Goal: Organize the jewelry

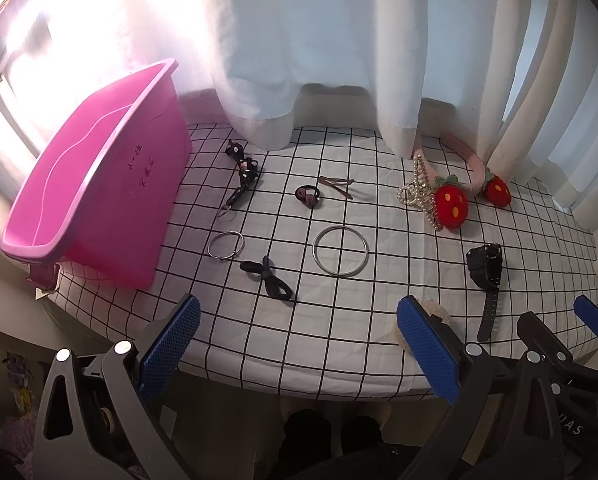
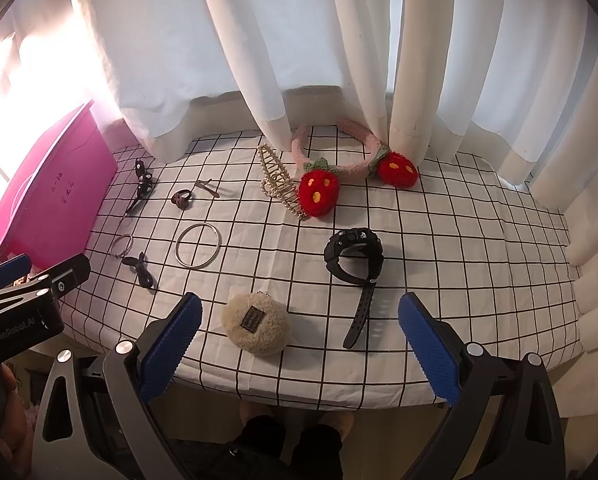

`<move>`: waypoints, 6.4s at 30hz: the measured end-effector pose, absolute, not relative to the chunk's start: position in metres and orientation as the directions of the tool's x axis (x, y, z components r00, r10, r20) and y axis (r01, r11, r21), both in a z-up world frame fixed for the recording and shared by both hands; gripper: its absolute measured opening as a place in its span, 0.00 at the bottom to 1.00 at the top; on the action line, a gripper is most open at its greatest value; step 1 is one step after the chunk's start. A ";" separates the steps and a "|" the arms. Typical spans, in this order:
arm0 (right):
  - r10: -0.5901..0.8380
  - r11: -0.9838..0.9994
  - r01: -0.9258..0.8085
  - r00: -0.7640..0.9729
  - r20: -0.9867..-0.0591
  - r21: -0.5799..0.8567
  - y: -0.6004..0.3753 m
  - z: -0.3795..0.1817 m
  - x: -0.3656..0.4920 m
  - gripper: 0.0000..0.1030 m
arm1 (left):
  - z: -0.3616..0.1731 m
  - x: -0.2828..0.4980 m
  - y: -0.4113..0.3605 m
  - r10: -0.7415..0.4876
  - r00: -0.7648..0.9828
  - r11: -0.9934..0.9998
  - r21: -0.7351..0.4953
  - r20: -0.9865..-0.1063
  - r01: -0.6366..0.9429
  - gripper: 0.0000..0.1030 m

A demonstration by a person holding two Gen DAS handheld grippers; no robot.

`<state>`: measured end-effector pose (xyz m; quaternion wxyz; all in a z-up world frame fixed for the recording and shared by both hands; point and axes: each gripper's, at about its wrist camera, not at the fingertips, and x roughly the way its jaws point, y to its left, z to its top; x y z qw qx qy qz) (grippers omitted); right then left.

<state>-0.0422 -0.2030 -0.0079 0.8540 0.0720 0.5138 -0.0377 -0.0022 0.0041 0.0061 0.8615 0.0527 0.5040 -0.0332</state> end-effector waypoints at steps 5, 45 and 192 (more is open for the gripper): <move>0.011 0.988 0.133 0.470 -0.883 0.083 -0.200 -0.007 -0.041 0.91 | 0.006 -0.001 0.005 -0.003 0.490 0.992 0.057 -0.872 0.108 0.94; 0.139 0.955 0.181 0.421 -0.897 0.233 -0.207 -0.072 -0.065 0.91 | -0.067 0.003 0.079 0.024 0.413 0.997 0.054 -0.910 0.062 0.94; 0.421 0.780 -0.564 0.152 -0.894 0.271 0.254 -0.023 0.298 0.71 | -0.003 0.154 0.352 0.062 0.532 0.948 -0.116 -0.845 -0.296 0.85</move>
